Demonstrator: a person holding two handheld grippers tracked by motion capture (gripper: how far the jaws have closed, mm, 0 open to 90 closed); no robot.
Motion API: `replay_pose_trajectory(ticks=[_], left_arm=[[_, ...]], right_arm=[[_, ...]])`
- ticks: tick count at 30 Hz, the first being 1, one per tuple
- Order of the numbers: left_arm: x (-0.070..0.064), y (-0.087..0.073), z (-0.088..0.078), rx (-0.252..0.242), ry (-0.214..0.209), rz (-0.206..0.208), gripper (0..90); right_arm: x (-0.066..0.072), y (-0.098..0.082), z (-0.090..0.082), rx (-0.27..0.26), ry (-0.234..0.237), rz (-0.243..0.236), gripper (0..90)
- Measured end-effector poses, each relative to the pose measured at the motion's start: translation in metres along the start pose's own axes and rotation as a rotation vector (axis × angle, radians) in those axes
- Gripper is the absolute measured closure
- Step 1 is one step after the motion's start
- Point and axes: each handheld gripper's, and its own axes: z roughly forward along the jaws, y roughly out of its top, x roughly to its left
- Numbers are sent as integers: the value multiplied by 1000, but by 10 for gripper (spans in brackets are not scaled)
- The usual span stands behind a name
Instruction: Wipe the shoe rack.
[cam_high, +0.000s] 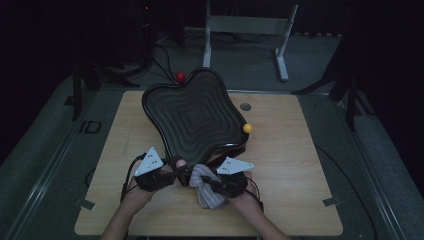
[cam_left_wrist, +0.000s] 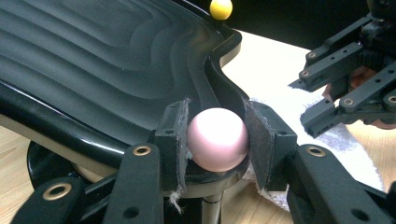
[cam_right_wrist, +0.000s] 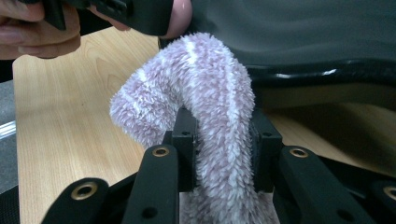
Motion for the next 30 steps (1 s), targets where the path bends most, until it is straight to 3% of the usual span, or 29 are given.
replay_pose_trajectory(ticks=[6, 9, 13, 18, 24, 26, 30], left_arm=[[0, 0, 0, -1, -2, -1, 604], [0, 0, 0, -1, -3, 0, 604], [0, 0, 0, 1, 1, 3, 604], [0, 0, 0, -2, -4, 1, 604], [0, 0, 0, -1, -5, 3, 604], [0, 0, 0, -3, -6, 1, 604], [0, 0, 0, -3, -9, 1, 604]], right_arm=[[-3, 7, -10, -10, -45, -19, 695], [-10, 1, -8, -9, -56, 21, 696], [-18, -5, -3, 22, -71, 38, 695], [-29, 4, -15, -33, -132, 50, 695], [-26, -10, 6, 41, -115, 47, 695], [-28, -6, 2, 33, -122, 46, 695], [-36, 7, -16, -44, -159, 61, 694]])
